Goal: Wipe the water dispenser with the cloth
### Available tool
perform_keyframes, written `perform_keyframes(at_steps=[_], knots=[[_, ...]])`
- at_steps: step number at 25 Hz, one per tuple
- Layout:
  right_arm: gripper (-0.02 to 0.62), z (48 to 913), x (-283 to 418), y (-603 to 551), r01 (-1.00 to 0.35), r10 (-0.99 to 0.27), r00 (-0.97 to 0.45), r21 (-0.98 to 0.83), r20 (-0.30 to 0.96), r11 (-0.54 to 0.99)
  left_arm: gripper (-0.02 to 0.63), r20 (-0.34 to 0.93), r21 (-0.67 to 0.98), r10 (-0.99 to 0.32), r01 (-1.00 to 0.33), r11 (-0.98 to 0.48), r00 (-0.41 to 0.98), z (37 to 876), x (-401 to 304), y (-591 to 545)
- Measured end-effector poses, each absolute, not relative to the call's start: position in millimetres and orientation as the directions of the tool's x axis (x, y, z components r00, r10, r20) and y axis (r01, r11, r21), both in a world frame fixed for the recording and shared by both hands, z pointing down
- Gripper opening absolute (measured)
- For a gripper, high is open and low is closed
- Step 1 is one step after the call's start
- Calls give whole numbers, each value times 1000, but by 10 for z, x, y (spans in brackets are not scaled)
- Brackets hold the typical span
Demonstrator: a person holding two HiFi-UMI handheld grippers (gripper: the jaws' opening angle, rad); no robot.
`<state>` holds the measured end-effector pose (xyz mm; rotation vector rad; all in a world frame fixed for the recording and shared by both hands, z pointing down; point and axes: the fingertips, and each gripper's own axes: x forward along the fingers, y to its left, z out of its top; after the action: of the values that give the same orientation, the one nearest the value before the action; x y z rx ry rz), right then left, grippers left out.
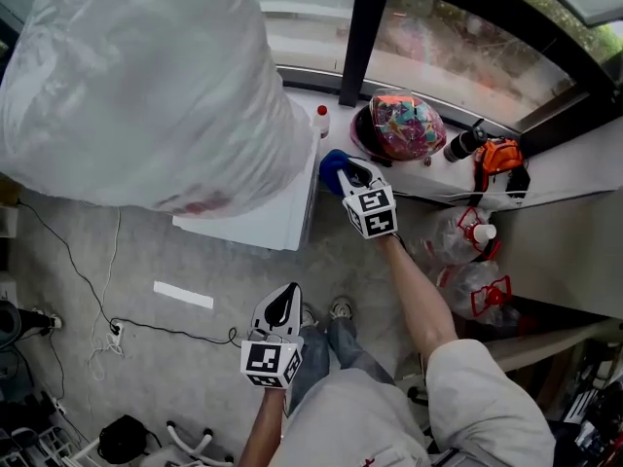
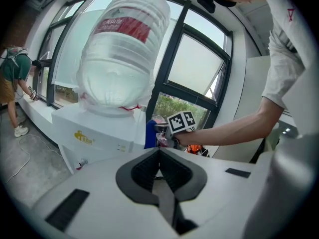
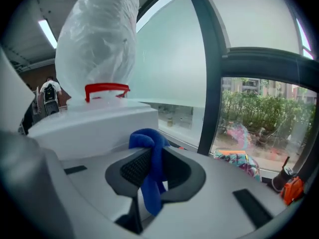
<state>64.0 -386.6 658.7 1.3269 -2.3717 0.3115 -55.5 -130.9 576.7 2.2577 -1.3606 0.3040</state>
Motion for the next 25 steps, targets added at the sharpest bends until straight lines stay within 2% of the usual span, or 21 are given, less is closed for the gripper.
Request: perform_keyframes(at_steps=[7, 15, 25], knots=[[75, 5794, 711, -3549, -852, -808, -490, 17, 327, 524, 12, 364, 257, -787, -866, -429, 498, 5446, -445, -1217], [75, 4966, 766, -3165, -853, -834, -489, 60, 256, 519, 12, 269, 214, -826, -867, -450, 495, 4869, -362, -1138], [75, 4463, 646, -2162, -829, -831, -531, 99, 167, 550, 12, 201, 157, -823, -846, -509, 532, 4418, -178, -891]])
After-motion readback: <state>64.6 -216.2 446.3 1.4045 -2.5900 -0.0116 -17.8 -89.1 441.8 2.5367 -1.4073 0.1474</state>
